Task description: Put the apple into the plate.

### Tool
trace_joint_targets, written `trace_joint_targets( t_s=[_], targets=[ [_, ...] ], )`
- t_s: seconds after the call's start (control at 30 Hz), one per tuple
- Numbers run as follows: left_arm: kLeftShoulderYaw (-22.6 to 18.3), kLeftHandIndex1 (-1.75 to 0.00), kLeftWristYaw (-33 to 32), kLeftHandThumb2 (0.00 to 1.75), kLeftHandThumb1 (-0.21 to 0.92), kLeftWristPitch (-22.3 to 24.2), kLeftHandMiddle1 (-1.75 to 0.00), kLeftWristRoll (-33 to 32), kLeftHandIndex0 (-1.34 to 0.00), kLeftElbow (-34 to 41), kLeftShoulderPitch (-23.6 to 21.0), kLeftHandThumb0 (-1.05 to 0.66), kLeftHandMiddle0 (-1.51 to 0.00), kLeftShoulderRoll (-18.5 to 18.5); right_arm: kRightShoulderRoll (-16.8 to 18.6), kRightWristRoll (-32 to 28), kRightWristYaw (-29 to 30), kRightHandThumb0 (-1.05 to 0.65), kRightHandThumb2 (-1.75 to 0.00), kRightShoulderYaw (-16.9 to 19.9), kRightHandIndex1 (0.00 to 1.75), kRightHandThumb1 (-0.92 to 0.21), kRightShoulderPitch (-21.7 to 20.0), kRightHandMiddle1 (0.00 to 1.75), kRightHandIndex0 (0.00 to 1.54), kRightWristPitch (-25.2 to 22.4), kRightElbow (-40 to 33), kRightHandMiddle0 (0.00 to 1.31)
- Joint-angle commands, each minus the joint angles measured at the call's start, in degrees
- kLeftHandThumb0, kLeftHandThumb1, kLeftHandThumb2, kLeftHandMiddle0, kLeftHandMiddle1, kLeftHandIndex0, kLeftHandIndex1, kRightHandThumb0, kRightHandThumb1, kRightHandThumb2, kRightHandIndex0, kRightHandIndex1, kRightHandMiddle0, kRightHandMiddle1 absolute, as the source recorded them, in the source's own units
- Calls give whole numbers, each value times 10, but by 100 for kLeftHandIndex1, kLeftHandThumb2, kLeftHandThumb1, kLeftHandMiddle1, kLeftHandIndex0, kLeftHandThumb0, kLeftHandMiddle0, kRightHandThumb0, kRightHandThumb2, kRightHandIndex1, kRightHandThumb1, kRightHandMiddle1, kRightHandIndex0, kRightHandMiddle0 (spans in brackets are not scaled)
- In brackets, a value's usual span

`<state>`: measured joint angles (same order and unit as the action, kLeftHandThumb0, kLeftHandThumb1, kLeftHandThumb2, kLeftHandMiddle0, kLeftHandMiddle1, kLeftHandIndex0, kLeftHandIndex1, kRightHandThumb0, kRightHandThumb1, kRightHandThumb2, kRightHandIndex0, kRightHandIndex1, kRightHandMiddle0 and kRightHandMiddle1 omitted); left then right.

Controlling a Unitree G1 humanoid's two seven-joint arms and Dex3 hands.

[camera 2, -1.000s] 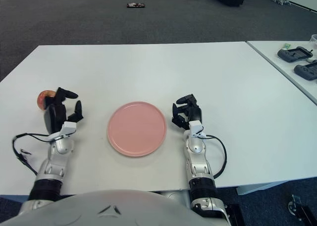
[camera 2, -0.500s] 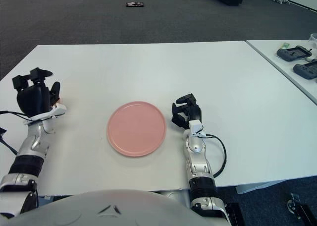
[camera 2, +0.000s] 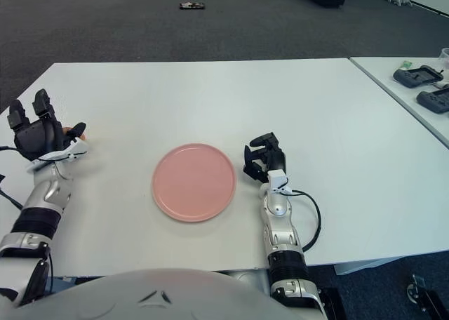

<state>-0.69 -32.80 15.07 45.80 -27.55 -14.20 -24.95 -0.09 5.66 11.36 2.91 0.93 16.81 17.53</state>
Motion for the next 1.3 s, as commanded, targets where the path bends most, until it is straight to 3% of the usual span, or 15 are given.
trace_joint_targets(
  t_s=[0.0, 0.43, 0.57, 0.87, 1.27],
  targets=[
    [9, 0, 43, 50, 75, 8, 0, -11, 0, -13, -27, -105, 0, -32, -1, 2, 2, -39, -96, 2, 144, -61, 3, 175, 56, -17, 11, 38],
    [50, 0, 159, 49, 68, -42, 0, -54, 0, -57, -45, -105, 0, -84, -1, 4, 4, -39, -95, 1, 143, -61, 4, 175, 56, 3, 18, 38],
    [63, 0, 156, 53, 68, -58, 0, -60, 0, -108, -72, -105, 0, -83, -4, 4, 1, -39, -93, 1, 143, -63, 4, 175, 56, 0, 18, 37],
    [96, 0, 171, 64, 67, -81, 0, -63, 0, -141, -90, -101, 0, -93, -5, 1, 1, -39, -93, 2, 143, -63, 4, 175, 55, -1, 18, 36],
    [141, 0, 166, 68, 70, -134, 0, -73, 0, -226, -123, -101, 0, -73, -7, 1, 1, -39, -92, 4, 143, -64, 5, 175, 54, 0, 19, 36]
  ],
)
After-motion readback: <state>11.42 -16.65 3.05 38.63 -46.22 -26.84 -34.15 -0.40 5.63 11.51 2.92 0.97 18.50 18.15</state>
